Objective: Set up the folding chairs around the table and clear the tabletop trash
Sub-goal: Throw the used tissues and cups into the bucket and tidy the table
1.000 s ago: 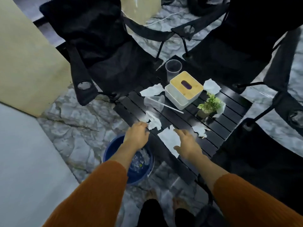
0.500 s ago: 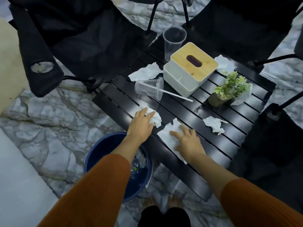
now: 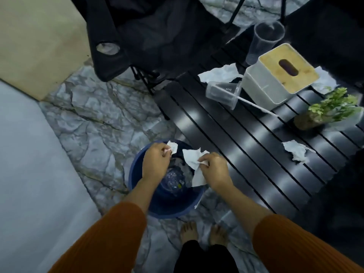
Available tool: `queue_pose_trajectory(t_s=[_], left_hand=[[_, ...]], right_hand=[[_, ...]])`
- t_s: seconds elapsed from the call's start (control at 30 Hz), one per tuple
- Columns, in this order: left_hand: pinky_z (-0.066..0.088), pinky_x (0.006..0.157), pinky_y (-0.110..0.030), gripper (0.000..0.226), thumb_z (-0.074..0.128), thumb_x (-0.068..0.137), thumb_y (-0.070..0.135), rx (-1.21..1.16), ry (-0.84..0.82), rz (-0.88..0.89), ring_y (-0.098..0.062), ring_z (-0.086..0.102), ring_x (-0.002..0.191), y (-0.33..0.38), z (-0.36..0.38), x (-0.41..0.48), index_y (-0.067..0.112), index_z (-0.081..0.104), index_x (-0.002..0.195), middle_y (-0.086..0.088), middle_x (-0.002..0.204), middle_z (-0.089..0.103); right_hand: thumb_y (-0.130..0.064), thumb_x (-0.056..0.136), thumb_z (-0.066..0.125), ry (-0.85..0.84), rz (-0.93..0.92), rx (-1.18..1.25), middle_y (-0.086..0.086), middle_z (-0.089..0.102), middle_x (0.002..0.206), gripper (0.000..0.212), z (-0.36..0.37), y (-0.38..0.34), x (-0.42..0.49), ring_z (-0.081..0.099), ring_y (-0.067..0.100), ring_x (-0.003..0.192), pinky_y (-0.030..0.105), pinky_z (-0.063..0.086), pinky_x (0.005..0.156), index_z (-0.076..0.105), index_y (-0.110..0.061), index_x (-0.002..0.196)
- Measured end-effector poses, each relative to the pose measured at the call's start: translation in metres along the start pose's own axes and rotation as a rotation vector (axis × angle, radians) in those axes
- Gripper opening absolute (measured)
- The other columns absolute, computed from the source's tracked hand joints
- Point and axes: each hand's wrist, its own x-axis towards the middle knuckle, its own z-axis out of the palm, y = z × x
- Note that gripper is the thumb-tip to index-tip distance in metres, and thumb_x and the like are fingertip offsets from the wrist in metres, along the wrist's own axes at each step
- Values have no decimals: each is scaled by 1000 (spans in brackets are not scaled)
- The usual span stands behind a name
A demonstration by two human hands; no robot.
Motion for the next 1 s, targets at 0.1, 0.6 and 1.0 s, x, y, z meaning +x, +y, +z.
queue_pose_trajectory(t_s=[0.1,0.6,1.0], left_hand=[[43,71,-26,12,62,91,13,13,-19,-109,-20,60,81,-46,-1,-26,6,69,97,-12,101,67],[41,106,-35,43,55,95,10,46,-238,-281,-30,52,125,-102,-2,-45,6,50,137,-15,143,48],[46,99,-36,26,55,94,13,55,-17,233,-26,56,113,80,-46,98,6,65,117,-11,120,63]], right_hand=[[0,88,60,-24,101,68,14,62,118,17,40,-3,-7,59,24,96,21,43,77,70,-5,101],[-17,90,66,-297,155,-20,14,55,135,53,60,3,-7,58,26,113,28,47,92,48,-10,139],[-37,89,65,369,347,580,9,57,126,58,-42,-80,59,56,24,112,28,44,85,44,-9,136]])
